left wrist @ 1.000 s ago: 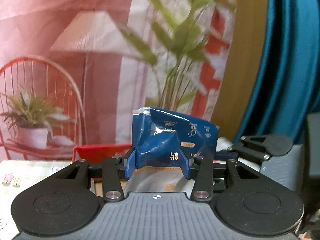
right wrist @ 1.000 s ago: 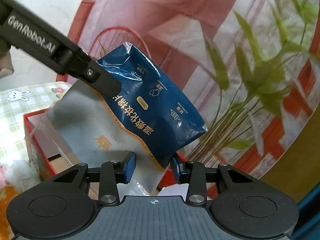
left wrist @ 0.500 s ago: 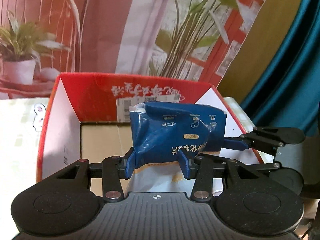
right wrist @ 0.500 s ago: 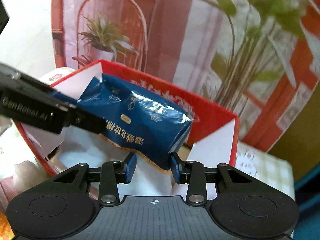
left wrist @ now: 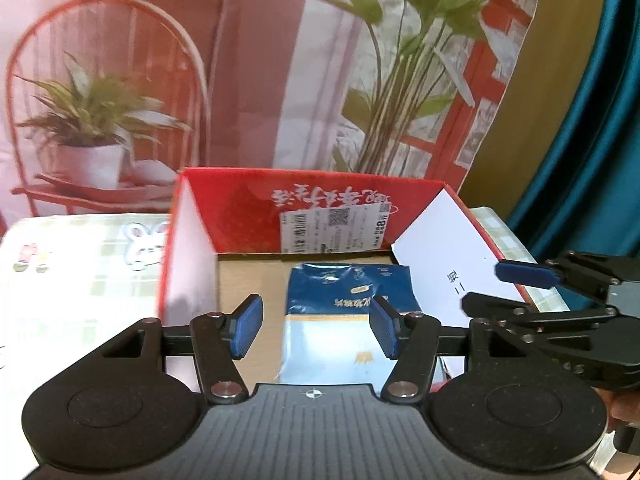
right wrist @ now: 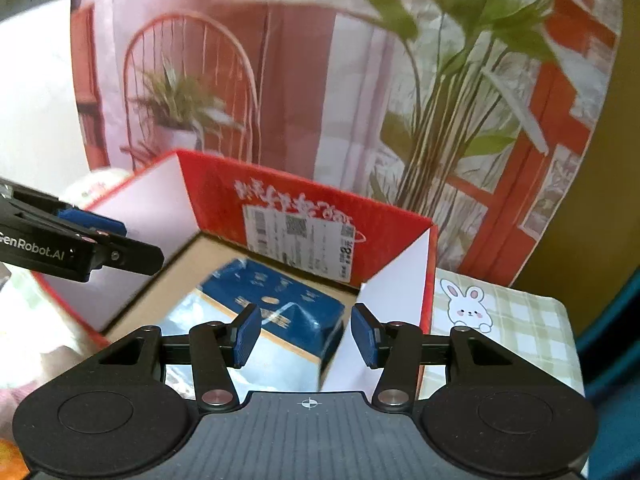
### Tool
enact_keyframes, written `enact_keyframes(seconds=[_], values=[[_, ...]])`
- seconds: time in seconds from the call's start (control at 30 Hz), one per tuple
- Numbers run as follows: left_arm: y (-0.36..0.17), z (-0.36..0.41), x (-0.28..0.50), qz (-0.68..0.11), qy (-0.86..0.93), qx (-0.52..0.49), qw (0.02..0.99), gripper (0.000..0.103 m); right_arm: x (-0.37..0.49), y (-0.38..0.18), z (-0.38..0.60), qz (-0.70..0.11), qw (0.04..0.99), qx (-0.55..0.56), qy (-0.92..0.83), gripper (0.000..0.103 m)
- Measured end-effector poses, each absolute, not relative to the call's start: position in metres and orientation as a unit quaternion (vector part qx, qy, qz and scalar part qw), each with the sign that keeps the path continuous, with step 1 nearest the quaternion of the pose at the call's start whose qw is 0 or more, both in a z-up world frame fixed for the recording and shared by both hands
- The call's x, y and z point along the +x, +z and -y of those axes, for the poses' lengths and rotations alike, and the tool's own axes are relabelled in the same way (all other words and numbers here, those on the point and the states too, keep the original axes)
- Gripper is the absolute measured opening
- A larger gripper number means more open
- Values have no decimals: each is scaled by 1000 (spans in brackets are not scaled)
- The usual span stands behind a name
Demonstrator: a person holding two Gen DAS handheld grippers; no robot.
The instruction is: Organize soft objects
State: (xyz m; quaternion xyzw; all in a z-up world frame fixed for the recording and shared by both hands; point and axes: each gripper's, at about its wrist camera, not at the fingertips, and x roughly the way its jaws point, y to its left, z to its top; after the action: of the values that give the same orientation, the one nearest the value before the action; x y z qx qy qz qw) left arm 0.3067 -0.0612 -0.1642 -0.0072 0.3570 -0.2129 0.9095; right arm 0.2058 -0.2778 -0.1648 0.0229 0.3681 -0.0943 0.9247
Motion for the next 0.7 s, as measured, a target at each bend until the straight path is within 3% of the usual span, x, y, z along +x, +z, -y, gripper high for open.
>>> enact_keyframes(seconds=[0.3,0.47,0.7], values=[[-161,28,234,-354,-196,-13,914,61,134,-153,250,-317,941,81,-85,51],[-177,16,198,-369,-184,-23,911,61,99,-170,229,-320,940,95,-74,56],[-204,11,162,-397,-179,-30,900,61,66,-197,209,-356,926,105,-65,57]])
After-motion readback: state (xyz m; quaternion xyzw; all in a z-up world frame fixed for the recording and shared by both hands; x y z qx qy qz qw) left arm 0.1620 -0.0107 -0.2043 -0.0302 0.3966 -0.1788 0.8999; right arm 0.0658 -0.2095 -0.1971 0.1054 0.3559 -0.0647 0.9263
